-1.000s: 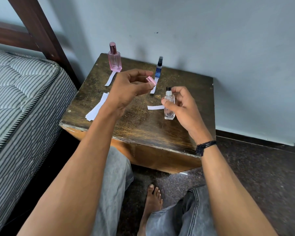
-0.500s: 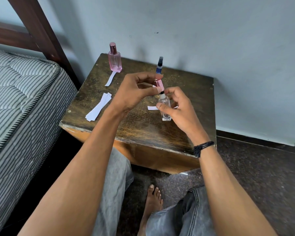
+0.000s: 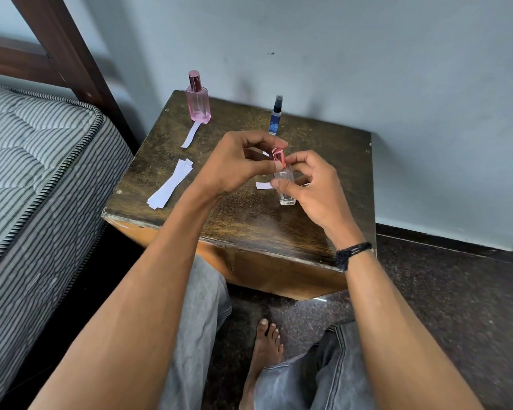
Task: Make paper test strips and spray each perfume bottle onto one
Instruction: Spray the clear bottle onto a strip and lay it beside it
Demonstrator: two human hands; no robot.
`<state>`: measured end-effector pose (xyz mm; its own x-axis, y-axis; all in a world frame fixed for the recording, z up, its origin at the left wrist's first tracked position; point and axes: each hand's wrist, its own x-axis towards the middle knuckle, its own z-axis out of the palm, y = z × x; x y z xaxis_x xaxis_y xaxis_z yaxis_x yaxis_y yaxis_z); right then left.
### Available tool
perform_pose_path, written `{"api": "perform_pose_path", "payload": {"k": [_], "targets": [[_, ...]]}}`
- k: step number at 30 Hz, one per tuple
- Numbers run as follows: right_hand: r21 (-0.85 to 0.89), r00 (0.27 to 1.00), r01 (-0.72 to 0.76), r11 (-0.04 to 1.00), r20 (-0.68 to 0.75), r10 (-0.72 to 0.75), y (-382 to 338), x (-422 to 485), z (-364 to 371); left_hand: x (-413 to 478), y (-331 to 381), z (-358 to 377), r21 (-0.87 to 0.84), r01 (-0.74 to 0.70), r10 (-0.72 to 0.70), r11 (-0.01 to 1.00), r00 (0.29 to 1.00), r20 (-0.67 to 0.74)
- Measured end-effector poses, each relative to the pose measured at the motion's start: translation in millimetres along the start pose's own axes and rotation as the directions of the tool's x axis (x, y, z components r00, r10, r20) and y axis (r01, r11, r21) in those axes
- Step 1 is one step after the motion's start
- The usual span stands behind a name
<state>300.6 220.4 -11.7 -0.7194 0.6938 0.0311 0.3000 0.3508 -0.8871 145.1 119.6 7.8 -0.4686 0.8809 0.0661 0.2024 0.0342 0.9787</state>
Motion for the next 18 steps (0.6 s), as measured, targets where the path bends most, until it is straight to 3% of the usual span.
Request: {"api": "perform_pose_path", "payload": {"k": [9, 18], "targets": [[0.009, 1.0, -0.009, 1.0, 0.007, 0.009, 1.2, -1.2, -4.5, -0.3, 0.6, 6.4, 0.046, -0.03, 0.031, 0.998, 0.999, -0.021], [0.045, 0.999, 0.009, 0.999, 0.04, -0.011, 2.5, -0.6, 0.3, -6.9, 6.0, 0.4, 0.043, -0.056, 0.053, 0.998, 0.996, 0.07]]}}
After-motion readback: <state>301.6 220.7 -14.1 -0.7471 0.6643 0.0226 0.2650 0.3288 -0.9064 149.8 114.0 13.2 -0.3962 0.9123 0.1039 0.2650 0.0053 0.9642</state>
